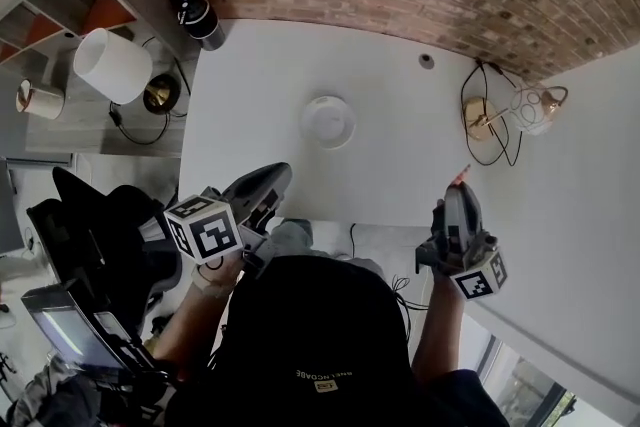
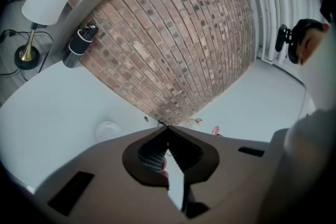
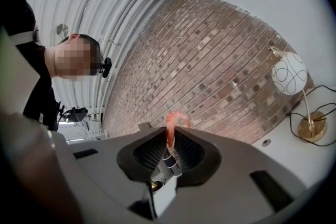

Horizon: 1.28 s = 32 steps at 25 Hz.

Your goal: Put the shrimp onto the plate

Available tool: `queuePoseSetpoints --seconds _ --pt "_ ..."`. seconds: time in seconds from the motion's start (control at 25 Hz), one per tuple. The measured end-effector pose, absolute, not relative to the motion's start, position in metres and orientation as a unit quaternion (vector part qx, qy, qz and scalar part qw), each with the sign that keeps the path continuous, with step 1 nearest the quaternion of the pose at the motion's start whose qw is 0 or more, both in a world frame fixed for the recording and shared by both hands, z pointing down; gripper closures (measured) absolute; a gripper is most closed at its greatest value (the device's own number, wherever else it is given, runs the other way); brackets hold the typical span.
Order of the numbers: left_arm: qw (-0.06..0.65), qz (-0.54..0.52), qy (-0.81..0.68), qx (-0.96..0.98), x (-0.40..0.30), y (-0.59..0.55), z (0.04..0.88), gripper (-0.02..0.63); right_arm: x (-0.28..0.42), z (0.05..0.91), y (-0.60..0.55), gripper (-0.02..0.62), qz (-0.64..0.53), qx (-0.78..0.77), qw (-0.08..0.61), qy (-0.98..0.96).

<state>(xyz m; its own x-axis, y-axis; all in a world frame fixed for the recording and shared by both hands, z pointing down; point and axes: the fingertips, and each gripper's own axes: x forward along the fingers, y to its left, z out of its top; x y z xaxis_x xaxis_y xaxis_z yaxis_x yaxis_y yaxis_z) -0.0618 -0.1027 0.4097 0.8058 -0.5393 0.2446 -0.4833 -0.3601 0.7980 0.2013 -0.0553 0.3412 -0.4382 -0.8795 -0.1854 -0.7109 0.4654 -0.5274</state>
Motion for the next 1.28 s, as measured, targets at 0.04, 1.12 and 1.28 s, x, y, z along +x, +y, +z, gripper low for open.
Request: queuePoseSetpoints --seconds 0.04,1.12,1.28 --pt "0.476 -0.030 -0.309 0.823 -0.067 -0.107 0.411 0.603 0.197 0.341 -0.062 0.549 -0.189 -0.484 0.220 0.826" --pt "0.495 -0.068 -0.369 0.783 -0.109 -0.116 0.431 0.603 0.109 0.396 -0.182 0.550 -0.220 -0.415 0.013 0.882" --pt "0.493 -0.077 -0.391 0.774 -0.103 -0.110 0.428 0.603 0.106 0.418 -0.193 0.550 -0.230 -0.394 -0.033 0.889"
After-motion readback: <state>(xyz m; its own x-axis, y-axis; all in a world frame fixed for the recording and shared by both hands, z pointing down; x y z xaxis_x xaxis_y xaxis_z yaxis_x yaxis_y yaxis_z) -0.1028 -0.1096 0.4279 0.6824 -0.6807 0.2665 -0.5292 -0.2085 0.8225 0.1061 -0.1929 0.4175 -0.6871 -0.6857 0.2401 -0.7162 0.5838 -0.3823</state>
